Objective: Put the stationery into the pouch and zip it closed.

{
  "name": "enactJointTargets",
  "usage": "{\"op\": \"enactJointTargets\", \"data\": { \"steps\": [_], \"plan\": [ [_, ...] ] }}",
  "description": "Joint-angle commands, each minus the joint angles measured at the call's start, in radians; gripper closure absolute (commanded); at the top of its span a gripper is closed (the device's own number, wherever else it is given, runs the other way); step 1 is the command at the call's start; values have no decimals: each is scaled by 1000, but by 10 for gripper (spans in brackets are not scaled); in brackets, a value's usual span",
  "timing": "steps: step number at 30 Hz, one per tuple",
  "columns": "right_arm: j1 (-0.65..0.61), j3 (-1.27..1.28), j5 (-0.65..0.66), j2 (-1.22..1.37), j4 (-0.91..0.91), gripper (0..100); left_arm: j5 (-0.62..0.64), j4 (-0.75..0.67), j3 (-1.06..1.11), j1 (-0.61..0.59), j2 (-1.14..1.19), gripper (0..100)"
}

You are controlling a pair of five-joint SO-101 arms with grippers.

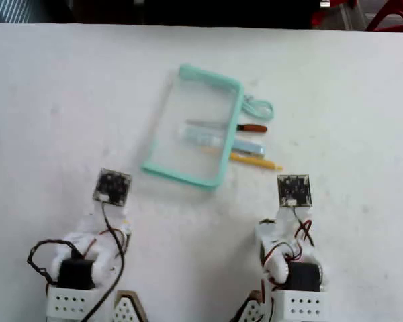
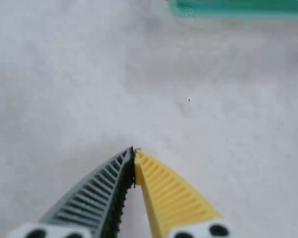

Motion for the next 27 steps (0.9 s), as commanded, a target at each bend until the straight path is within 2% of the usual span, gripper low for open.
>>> {"op": "enactJointTargets", "data": {
  "steps": [1,16,23,25,27],
  "plan": [
    [-8,8,0,-7,7,981,-12,3,-3,21,1,972],
    [-12,8,0,-7,1,981,-12,2,-3,19,1,972],
    [-7,8,-5,-7,-159,981,-3,-20,-115,15,1,972],
    [-7,8,-5,-7,-159,981,80,-20,-146,7,1,972],
    [-7,8,-5,-7,-160,981,213,-20,-195,-58,1,972]
  ]
}}
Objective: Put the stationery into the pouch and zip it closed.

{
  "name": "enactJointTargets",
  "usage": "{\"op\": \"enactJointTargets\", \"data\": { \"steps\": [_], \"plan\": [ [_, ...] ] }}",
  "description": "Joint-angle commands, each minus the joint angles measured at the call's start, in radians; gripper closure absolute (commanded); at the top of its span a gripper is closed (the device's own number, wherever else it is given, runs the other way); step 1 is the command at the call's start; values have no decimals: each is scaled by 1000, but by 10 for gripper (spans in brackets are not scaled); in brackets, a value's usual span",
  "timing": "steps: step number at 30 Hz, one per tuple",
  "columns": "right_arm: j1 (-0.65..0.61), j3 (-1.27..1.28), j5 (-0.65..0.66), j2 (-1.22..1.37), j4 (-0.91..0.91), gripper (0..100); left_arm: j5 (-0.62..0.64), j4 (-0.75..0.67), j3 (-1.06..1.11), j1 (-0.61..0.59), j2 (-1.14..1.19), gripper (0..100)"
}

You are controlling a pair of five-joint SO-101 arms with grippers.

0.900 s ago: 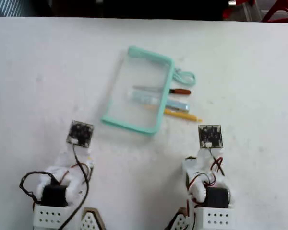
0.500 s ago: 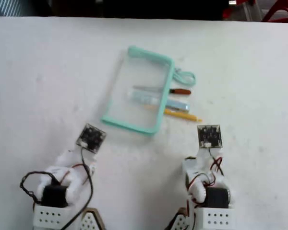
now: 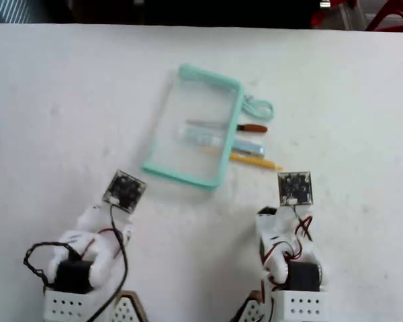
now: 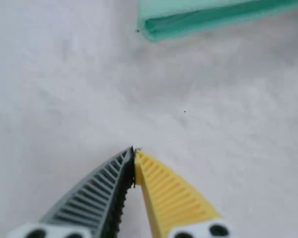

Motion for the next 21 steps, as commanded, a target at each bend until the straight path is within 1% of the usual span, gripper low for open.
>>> {"op": "enactJointTargets", "data": {
  "steps": [1,3,5,7,9,14,15,17,19,21],
  "plan": [
    [-7,8,-5,-7,-36,981,219,-20,-127,-102,-1,972],
    [-7,8,-5,-7,-38,981,321,-21,-157,-176,-1,972],
    [-7,8,-2,-7,-38,981,345,-25,-157,-226,-1,972],
    [-10,2,-2,-7,-47,981,299,-51,-149,-223,-1,972],
    [-7,-35,-2,-8,-77,981,224,-115,-143,-222,-1,972],
    [-7,-255,2,-8,-84,974,91,-245,-160,-223,-1,972],
    [-7,-293,12,-8,-81,962,81,-258,-163,-223,-1,972],
    [-7,-311,68,-8,-81,943,114,-250,-169,-217,-1,972],
    [-7,-310,143,-8,-73,940,147,-215,-195,-217,-1,972],
    [-7,-334,222,-8,-51,940,147,-166,-259,-216,-1,963]
  ]
}}
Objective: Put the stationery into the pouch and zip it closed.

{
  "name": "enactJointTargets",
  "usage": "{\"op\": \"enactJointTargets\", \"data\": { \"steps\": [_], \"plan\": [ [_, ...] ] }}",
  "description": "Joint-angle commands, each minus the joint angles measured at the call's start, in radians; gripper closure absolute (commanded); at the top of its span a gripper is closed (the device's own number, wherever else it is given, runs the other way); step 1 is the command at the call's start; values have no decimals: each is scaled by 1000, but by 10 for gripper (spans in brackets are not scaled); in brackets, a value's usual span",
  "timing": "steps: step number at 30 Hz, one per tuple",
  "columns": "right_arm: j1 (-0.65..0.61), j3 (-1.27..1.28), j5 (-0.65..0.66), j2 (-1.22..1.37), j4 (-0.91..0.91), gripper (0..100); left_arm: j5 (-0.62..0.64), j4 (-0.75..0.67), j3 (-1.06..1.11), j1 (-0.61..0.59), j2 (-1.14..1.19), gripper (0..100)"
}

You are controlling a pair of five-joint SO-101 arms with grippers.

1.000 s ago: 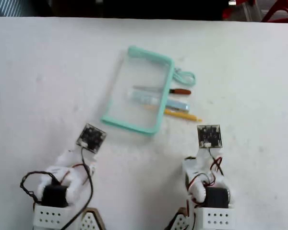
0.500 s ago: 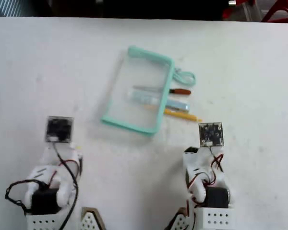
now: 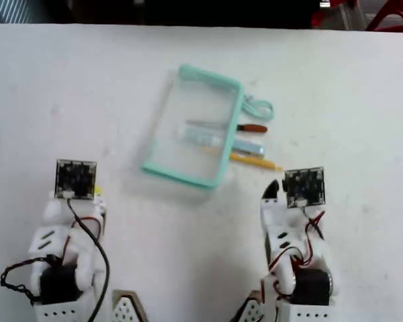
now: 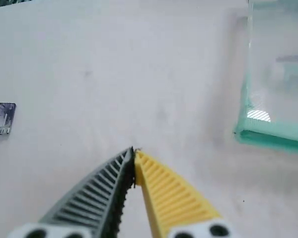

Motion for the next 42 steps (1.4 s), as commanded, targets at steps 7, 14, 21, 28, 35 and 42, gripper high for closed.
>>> {"op": "enactJointTargets", "data": {
  "steps": [7,14,21,28,35,42],
  "plan": [
    [-7,-333,34,-7,5,939,-35,178,-509,5,1,891],
    [-15,-448,26,1,-200,937,-58,195,-858,5,2,898],
    [-24,-336,23,2,-265,937,12,186,-879,7,206,897],
    [-122,-222,-15,18,-302,936,20,135,-905,130,699,898],
    [-134,-463,-14,358,-200,936,129,132,-1088,209,1043,898],
    [-128,-635,-25,773,-150,936,261,147,-1238,208,1414,898]
  ]
}}
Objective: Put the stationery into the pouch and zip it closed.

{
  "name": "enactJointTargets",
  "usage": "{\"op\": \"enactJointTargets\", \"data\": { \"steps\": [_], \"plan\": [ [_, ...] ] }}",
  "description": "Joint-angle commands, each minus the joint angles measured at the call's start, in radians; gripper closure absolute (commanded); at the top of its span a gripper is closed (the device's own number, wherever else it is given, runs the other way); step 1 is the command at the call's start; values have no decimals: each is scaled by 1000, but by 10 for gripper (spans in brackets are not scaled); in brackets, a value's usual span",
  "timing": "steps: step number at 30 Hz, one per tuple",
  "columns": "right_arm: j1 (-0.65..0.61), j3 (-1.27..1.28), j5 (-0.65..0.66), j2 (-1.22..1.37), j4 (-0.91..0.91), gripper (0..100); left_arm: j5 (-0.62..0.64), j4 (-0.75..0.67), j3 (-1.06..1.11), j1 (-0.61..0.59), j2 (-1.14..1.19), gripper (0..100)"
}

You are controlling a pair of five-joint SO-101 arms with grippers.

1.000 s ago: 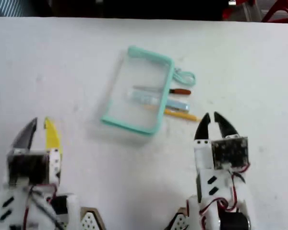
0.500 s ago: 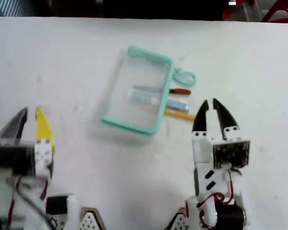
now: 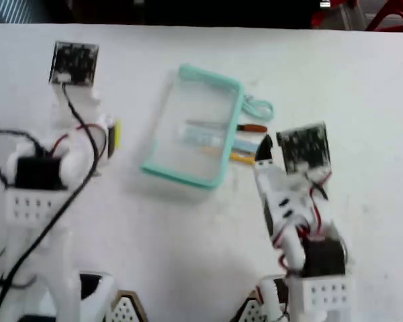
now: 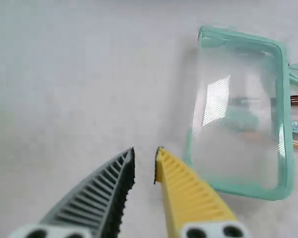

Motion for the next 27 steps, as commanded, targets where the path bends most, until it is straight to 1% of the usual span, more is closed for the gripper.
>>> {"op": "enactJointTargets", "data": {
  "steps": [1,5,8,10,12,14,17,22,25,27],
  "plan": [
    [-5,-117,-15,176,41,936,38,-25,-103,16,197,898],
    [-12,-195,-15,272,114,936,32,21,-167,16,325,897],
    [-12,-242,-15,318,153,935,-34,34,-183,21,351,897],
    [-13,-272,-15,352,177,932,-48,32,-178,21,351,897],
    [-13,-302,-15,395,200,898,-54,34,-178,19,352,896],
    [-24,-342,-15,450,229,843,-57,34,-178,22,357,893],
    [-64,-440,-14,544,291,789,-95,66,-206,39,358,844],
    [-97,-635,-15,674,423,820,-103,216,-384,90,361,834],
    [-88,-644,-15,731,427,830,-100,273,-493,90,418,833],
    [-68,-644,-28,773,427,830,-103,296,-559,91,516,832]
  ]
}}
